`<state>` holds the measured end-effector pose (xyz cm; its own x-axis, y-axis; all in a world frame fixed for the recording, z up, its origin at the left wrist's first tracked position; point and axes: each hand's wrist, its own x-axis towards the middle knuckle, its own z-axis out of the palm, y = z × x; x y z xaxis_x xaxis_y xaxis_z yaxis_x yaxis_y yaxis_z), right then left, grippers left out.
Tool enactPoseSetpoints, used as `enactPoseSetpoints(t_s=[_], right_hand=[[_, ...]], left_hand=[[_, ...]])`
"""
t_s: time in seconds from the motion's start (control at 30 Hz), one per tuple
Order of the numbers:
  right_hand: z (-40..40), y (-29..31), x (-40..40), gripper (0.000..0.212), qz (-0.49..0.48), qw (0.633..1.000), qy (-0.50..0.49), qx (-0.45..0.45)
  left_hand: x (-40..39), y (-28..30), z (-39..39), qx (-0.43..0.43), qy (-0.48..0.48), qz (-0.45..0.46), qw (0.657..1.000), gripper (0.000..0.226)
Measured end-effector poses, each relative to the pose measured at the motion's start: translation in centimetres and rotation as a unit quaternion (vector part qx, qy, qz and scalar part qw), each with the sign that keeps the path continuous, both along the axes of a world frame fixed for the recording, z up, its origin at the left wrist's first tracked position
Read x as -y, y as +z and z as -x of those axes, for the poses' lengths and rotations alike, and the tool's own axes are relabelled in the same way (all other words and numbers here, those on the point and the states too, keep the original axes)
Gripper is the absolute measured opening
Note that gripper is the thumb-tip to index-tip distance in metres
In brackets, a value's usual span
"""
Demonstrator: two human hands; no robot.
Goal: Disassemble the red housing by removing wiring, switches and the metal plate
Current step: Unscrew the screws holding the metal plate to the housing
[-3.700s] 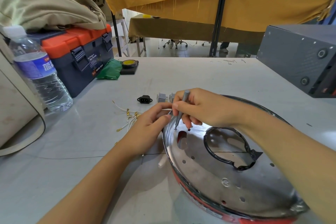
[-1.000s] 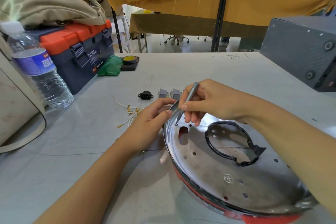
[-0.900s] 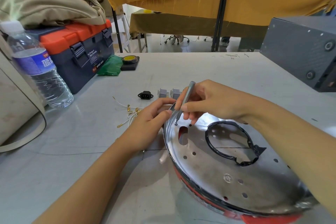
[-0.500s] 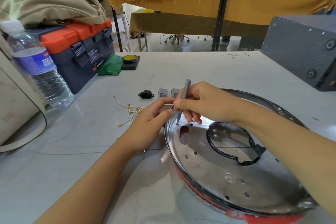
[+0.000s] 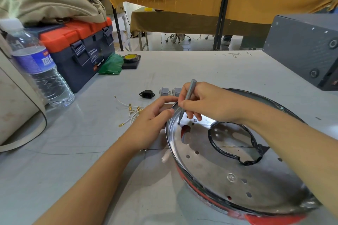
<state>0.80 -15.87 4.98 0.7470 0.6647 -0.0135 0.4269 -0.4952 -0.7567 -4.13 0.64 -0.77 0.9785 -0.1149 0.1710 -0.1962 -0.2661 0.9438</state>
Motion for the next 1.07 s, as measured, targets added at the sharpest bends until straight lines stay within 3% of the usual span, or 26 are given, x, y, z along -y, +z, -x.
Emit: enactPoseSetpoints(t_s=[0.4,0.9,1.07], right_hand=[[-0.27,-0.51,0.18,0.014,-0.089,0.996,0.003,-0.028],[0.25,-0.29,-0.14,0.043,-0.067,0.997,0.003,0.042],[0.05,-0.39,0.15,0.040,-0.059,0.998,-0.001,0.007]], left_hand=[[0.10,-0.01,0.06,0.003,-0.006,0.011,1.000,0.031],[0.11,0.03,0.06,0.002,-0.002,0.010,1.000,0.033],[0.20,0.14,0.15,0.003,0.002,0.002,1.000,0.032]])
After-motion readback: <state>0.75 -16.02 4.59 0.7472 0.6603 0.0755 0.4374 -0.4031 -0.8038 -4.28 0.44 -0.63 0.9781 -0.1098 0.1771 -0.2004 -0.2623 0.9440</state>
